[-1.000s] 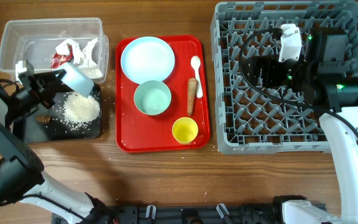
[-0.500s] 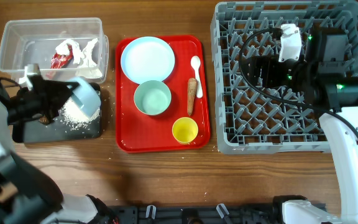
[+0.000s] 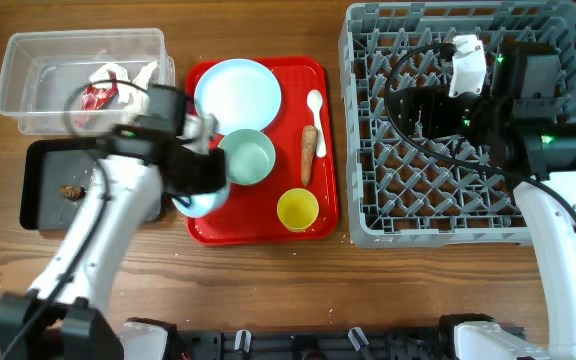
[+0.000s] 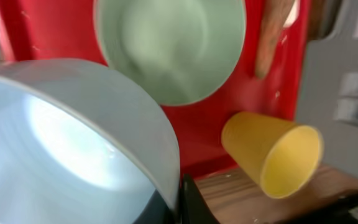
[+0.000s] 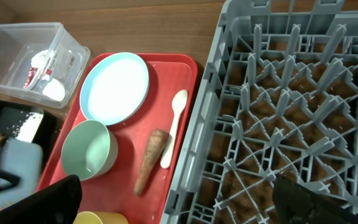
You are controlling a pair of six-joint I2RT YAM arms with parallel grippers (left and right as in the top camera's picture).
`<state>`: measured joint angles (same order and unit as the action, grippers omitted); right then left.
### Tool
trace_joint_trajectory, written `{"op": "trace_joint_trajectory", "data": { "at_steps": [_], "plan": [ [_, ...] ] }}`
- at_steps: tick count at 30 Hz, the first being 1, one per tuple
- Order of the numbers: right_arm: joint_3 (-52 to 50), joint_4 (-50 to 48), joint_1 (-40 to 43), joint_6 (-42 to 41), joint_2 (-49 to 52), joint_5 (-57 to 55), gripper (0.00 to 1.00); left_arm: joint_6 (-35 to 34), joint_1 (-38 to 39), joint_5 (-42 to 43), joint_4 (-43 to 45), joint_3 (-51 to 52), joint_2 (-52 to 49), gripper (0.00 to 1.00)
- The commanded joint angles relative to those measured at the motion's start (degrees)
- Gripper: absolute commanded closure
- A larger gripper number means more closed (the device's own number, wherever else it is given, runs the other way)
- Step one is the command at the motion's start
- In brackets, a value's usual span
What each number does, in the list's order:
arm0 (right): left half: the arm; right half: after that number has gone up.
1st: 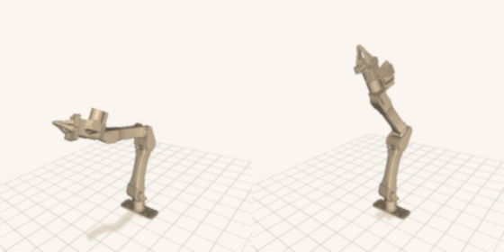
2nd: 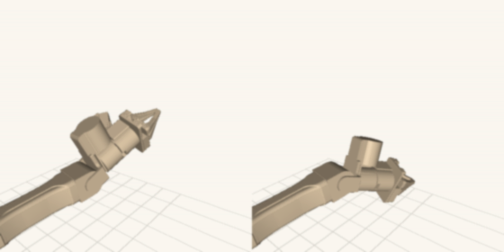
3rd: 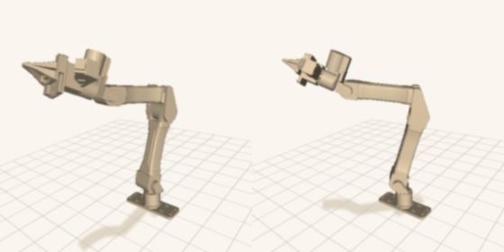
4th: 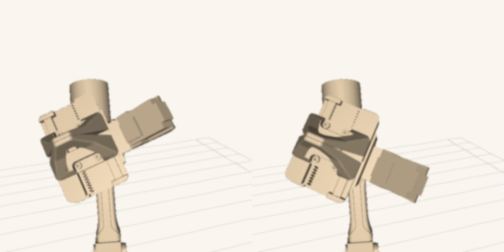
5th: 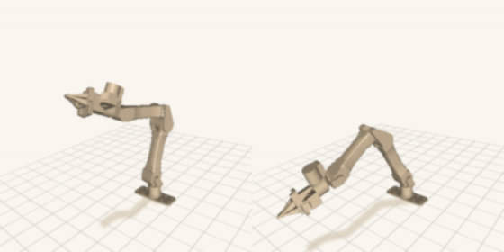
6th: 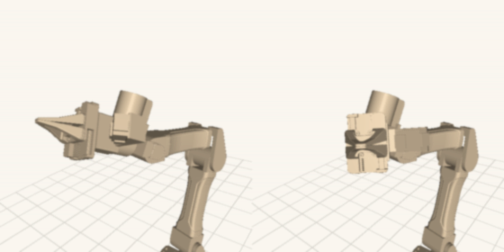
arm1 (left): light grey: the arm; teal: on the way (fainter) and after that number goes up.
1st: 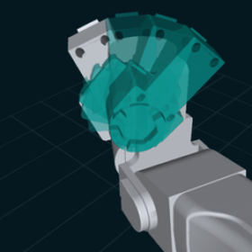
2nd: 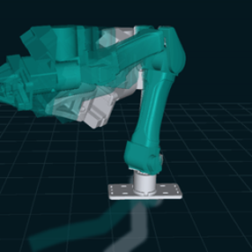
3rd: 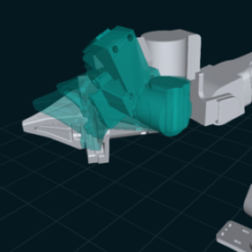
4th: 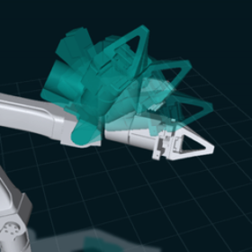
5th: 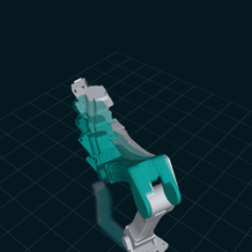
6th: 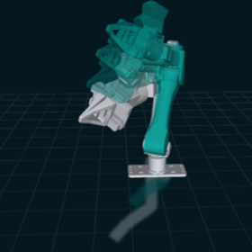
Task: Sort waste into correct bins and load items into the dishwasher rack
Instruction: 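Place the empty blue bowl back on the red tray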
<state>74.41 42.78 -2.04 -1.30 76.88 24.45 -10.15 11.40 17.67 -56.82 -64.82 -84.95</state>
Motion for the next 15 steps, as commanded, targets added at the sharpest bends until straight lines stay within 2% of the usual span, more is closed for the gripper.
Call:
{"op": "trace_joint_trajectory", "data": {
  "at_steps": [1, 7, 8, 13, 15],
  "plan": [
    [1.31, -0.2, 0.02, -0.33, 0.61, 0.66, 0.0, -9.9, 7.78, -6.69, 4.76, 4.35, -1.62, 0.96],
    [1.31, -0.13, 0.02, -0.33, 0.61, 0.66, 0.0, -11.78, 16.72, -15.04, 7.85, 6.84, -5.44, 0.96],
    [1.31, -0.13, 0.02, -0.33, 0.61, 0.66, 0.0, -11.8, 17.68, -15.1, 7.85, 6.84, -6.23, 0.92],
    [1.31, -0.13, 0.02, -0.33, 0.61, 0.66, 0.0, -11.78, 18.38, -15.19, 8.04, 6.84, -6.88, 0.57],
    [1.31, -0.11, 0.02, -0.33, 0.61, 0.66, 0.0, -11.78, 18.38, -15.17, 7.93, 6.51, -6.88, 0.52]
  ]
}}
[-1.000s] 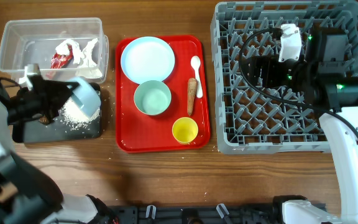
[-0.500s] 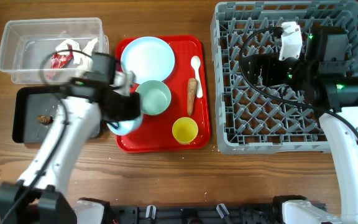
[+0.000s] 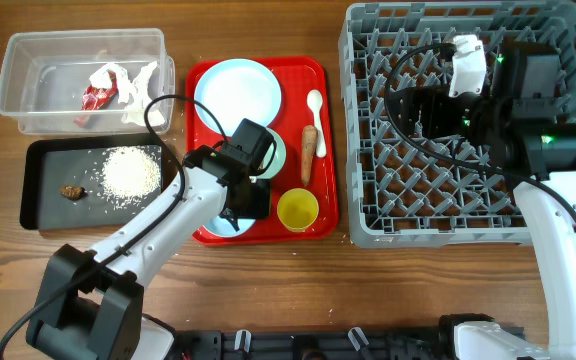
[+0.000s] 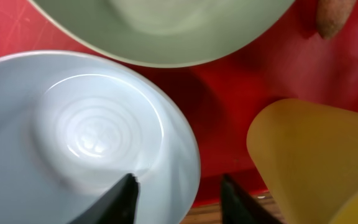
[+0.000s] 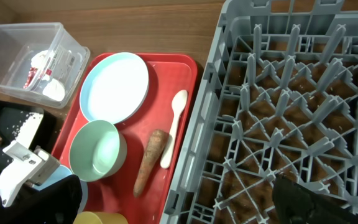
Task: Sort waste into correct bins and load items into the dishwasher rack
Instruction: 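Place the empty blue bowl back on the red tray, then grasp the yellow cup with the left gripper and lift it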
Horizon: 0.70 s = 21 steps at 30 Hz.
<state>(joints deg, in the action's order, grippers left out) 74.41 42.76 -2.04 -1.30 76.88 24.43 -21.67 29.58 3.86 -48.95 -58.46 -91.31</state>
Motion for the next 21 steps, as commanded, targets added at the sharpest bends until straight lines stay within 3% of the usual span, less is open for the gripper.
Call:
{"op": "trace_joint_trajectory", "data": {
  "at_steps": [1, 5, 8, 13, 21],
  "plan": [
    [1.31, -0.09, 0.02, -0.35, 0.61, 0.68, 0.0, -0.24, 0.17, -1.14, -0.61, -0.74, -0.5, 0.47],
    [1.31, -0.33, 0.02, -0.35, 0.61, 0.68, 0.0, 0.68, 0.15, -0.9, -8.26, -12.37, -0.5, 0.33],
    [1.31, -0.17, 0.02, -0.37, 0.61, 0.7, 0.0, 0.9, 0.2, -0.57, -7.5, -16.04, -0.5, 0.27],
    [1.31, -0.02, 0.02, -0.37, 0.61, 0.7, 0.0, 5.46, 0.96, 4.46, -5.55, -15.69, -3.63, 0.29],
    [1.31, 0.11, 0.02, -0.39, 0.61, 0.7, 0.0, 5.4, 4.57, 6.45, -8.37, -15.63, -10.99, 0.41]
  ]
}}
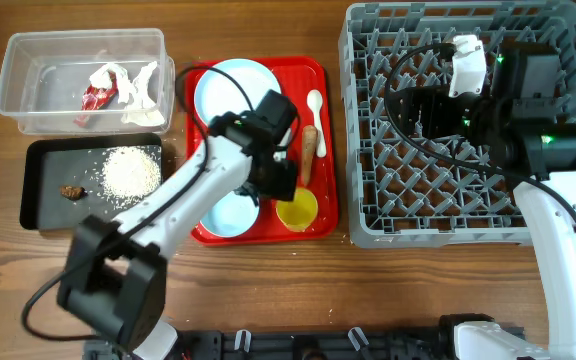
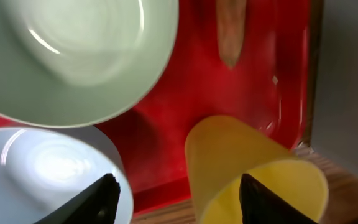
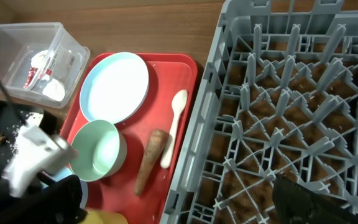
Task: Sort waste into correct bins and load items into the dishwasher rack
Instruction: 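Grasp the yellow cup with the left gripper and lift it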
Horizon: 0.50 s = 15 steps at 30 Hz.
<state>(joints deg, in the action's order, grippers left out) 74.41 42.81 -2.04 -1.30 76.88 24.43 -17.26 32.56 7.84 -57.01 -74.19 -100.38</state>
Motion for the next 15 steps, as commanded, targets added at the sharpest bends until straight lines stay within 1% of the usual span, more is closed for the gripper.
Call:
{"op": "trace_joint_trajectory", "data": {
  "at_steps": [1, 2, 4, 5, 8, 10, 12, 15],
  "plan": [
    [1.31, 0.07, 0.02, -0.39, 0.61, 0.7, 0.0, 0.98, 2.1, 2.62, -0.24, 0.11, -2.47, 0.45],
    [1.31, 0.07, 0.02, -0.39, 0.61, 0.7, 0.0, 0.98, 2.54, 2.58, 0.0, 0.11, -2.95, 0.68],
    [1.31, 0.07, 0.02, -0.42, 0.61, 0.7, 0.0, 0.96, 2.71, 2.58, 0.7, 0.11, -3.41, 0.91],
    [1.31, 0.09, 0.02, -0.42, 0.61, 0.7, 0.0, 0.92, 2.71, 2.6, 1.03, 0.11, -3.45, 0.96],
    [1.31, 0.09, 0.02, -1.97, 0.61, 0.7, 0.0, -0.09, 1.68, 3.15, 1.7, -0.37, -3.32, 0.96],
    [1.31, 0.09, 0.02, -3.69, 0.61, 0.72, 0.0, -0.11, -0.17, 7.26, 1.66, -1.42, -2.97, 0.96],
    [1.31, -0.24, 0.02, -4.9, 0.61, 3.1, 0.0, 0.02, -3.82, 14.78, 1.99, -2.75, -2.03, 0.96],
    [1.31, -1.05, 0.02, -4.81, 0.72, 7.96, 0.0, 0.61, -12.31, 31.1, 4.85, -3.56, -0.94, 0.96]
  ]
}}
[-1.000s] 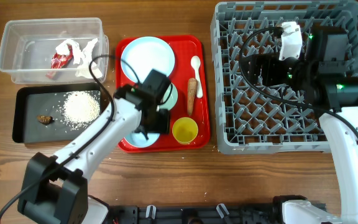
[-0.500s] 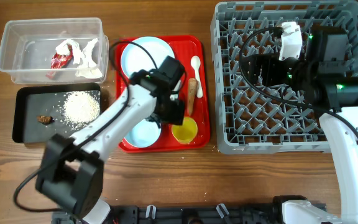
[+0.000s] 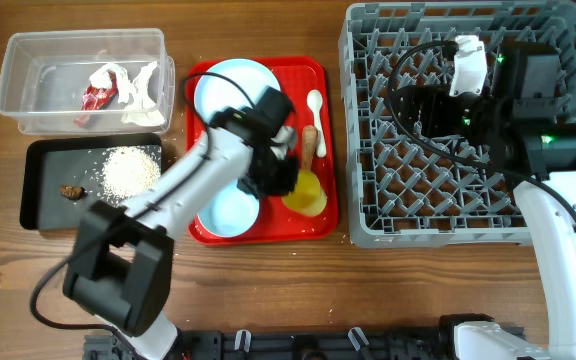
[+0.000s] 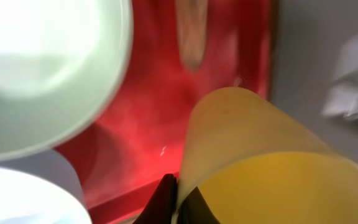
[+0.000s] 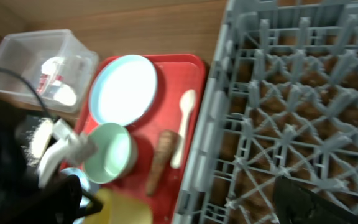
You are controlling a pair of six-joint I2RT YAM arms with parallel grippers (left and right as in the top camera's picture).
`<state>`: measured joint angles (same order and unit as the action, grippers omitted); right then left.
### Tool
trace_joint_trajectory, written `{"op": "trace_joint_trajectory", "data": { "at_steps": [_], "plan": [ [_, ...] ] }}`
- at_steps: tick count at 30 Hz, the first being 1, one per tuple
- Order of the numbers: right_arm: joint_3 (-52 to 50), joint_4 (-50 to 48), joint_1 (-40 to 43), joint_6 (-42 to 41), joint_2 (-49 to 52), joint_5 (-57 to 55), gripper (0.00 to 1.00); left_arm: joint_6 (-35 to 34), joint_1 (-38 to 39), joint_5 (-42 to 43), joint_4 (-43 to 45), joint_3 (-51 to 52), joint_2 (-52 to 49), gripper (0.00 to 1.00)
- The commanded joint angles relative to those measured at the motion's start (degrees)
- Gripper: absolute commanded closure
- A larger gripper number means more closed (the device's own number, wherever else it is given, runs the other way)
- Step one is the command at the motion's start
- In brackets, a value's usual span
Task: Sort waste into correct bins and load items into the dishwasher rack
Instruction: 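Grasp the yellow cup with the left gripper and lift it, then hand the yellow cup from the left gripper to the right gripper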
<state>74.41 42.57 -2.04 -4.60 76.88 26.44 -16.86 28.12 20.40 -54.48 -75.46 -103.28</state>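
My left gripper (image 3: 288, 182) (image 4: 174, 200) is shut on the rim of the yellow cup (image 3: 306, 196) (image 4: 260, 162), which tilts over the front right of the red tray (image 3: 323, 75). On the tray lie a pale blue plate (image 3: 232, 88), a green bowl (image 5: 107, 152) partly under my left arm, a pale blue bowl (image 3: 230, 212), a carrot (image 3: 309, 150) and a white spoon (image 3: 316, 104). My right gripper (image 3: 420, 106) (image 5: 182, 211) hangs open above the grey dishwasher rack (image 3: 468, 215), holding nothing.
A clear bin (image 3: 28, 100) with wrappers stands at the back left. In front of it a black tray (image 3: 43, 205) holds rice and a brown scrap. The rack's left wall (image 5: 207, 130) stands close beside the red tray's right edge.
My left gripper was open around the upright yellow cup. It is now shut on the cup's rim and the cup is tilted. The right wrist view has shifted slightly.
My left gripper held the pale blue bowl at the tray's left edge. Then the bowl sat at the tray's front left with the jaws open at its rim. Then the gripper stood open at the yellow cup, and now it grips that cup.
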Motion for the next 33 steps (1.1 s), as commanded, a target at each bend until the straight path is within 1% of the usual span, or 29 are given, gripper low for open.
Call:
{"op": "trace_joint_trajectory", "data": {
  "at_steps": [1, 2, 4, 6, 8, 12, 13, 14, 15, 18, 20, 26, 29, 32, 33],
  "plan": [
    [1.31, -1.22, 0.02, -1.4, 0.9, 7.45, 0.0, 0.7, -10.14, 23.85, 3.34, -2.29, 1.99, 0.96],
    [1.31, -1.66, -0.02, -1.4, 1.18, 8.87, 0.0, 1.62, -12.26, 29.49, 4.24, -2.29, 1.99, 0.96],
    [1.31, -3.17, -0.02, -1.29, 2.56, 13.62, 0.0, 1.68, -17.64, 43.91, 6.75, -2.29, 1.99, 0.96],
    [1.31, -5.07, -0.02, -0.74, 4.33, 19.21, 0.0, 1.66, -20.33, 51.8, 8.35, -2.29, 1.99, 0.96],
    [1.31, -8.28, -0.02, 0.55, 7.06, 28.39, 0.0, 1.66, -22.34, 58.45, 9.94, -2.29, 1.99, 0.96],
    [1.31, -14.62, -0.02, 0.59, 11.78, 41.4, 0.0, 1.66, -23.98, 67.38, 13.33, -2.29, 1.99, 0.96],
    [1.31, -15.67, -0.02, 0.59, 12.46, 43.5, 0.0, 1.64, -24.09, 68.41, 14.01, -2.29, 1.99, 0.96],
    [1.31, -18.29, -0.02, 0.57, 14.05, 48.17, 0.0, 1.57, -24.17, 69.96, 15.21, -2.29, 1.99, 0.96],
    [1.31, -19.87, -0.07, 0.59, 14.95, 50.95, 0.0, 1.4, -24.17, 69.94, 15.34, -2.29, 1.99, 0.96],
    [1.31, -23.17, -1.42, 0.55, 16.35, 54.66, 0.0, 1.4, -24.17, 69.92, 15.34, -2.29, 1.99, 0.96],
    [1.31, -24.17, -3.76, 1.66, 16.5, 54.4, 0.0, 1.4, -24.15, 69.94, 15.34, -2.29, 1.99, 0.96],
    [1.31, -26.32, -9.35, 1.62, 16.5, 48.74, 0.0, 0.96, -24.11, 69.94, 15.3, -2.29, 1.99, 0.96],
    [1.31, -28.87, -12.0, 1.51, 16.52, 47.71, 0.0, 0.66, -24.04, 69.94, 15.3, -2.29, 1.99, 0.96],
    [1.31, -31.39, -14.21, -0.5, 16.57, 44.7, 0.02, -0.11, -23.67, 69.94, 15.3, -2.29, 1.99, 0.96],
    [1.31, -31.71, -14.8, -0.5, 16.57, 43.98, 0.05, -0.11, -23.45, 69.94, 15.32, -2.29, 1.99, 0.96]
  ]
}}
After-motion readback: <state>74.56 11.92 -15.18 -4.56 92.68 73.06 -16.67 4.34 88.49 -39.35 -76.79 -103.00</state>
